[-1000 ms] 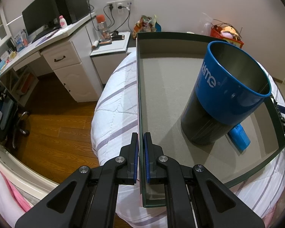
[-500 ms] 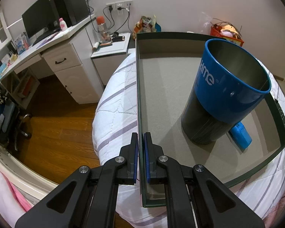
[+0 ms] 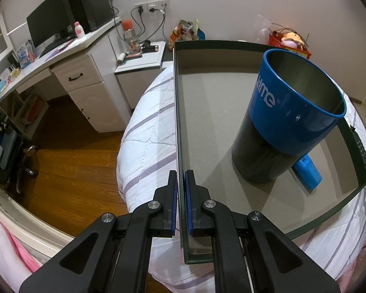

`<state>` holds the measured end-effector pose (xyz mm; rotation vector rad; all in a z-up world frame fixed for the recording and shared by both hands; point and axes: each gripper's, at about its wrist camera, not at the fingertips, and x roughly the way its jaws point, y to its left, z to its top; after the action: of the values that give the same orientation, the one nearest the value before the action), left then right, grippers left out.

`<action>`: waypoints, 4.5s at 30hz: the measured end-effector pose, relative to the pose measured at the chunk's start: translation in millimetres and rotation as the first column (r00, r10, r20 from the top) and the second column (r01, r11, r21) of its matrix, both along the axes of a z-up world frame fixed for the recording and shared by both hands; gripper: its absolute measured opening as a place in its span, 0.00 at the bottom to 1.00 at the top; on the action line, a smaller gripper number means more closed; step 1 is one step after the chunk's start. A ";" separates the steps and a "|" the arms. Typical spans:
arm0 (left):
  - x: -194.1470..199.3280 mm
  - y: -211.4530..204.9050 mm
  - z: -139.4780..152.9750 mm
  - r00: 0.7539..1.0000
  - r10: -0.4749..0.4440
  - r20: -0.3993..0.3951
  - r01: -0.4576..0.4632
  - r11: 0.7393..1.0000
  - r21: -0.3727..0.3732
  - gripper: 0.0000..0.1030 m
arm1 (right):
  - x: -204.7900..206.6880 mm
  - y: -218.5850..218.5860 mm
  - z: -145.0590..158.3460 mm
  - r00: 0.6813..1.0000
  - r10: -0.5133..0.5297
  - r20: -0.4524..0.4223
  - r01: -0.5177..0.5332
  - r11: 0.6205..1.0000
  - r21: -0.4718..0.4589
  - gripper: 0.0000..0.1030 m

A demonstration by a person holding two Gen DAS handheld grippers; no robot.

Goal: Organize rigid objects
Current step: 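Grasp the black TV remote with the right tool while the left tool holds the tray wall, then carry the remote into the tray and open the right tool, then grasp the white charger block with the right tool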

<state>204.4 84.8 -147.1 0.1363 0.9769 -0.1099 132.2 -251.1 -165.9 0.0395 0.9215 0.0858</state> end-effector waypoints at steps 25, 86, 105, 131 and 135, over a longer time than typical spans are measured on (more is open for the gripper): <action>3.2 2.2 -3.4 1.000 -0.017 -0.021 0.017 0.999 -0.033 0.05 | 51.6 118.7 81.8 0.954 0.253 0.163 -0.262 0.964 0.035 0.43; 3.3 -0.2 -6.5 0.999 -0.010 -0.036 0.011 1.000 0.015 0.06 | -20.2 16.5 50.0 0.980 -0.068 0.187 0.044 0.991 0.127 0.78; 2.0 -7.7 -4.6 0.999 -0.014 -0.037 0.016 0.999 0.040 0.06 | 31.3 36.5 9.1 0.987 0.142 0.071 -0.148 0.986 0.072 0.78; 2.2 -7.0 -4.8 0.999 -0.014 -0.035 0.015 0.999 0.039 0.06 | 16.8 8.8 10.8 0.987 0.160 -0.025 -0.158 0.985 0.064 0.62; 2.1 -6.9 -5.4 0.999 -0.013 -0.037 0.014 0.999 0.038 0.06 | 8.7 -2.6 12.5 0.989 0.138 -0.061 -0.136 0.990 0.036 0.62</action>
<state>206.5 78.0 -152.5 0.1766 1.0151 -0.1062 140.9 -253.6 -153.3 0.0084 0.9859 0.2279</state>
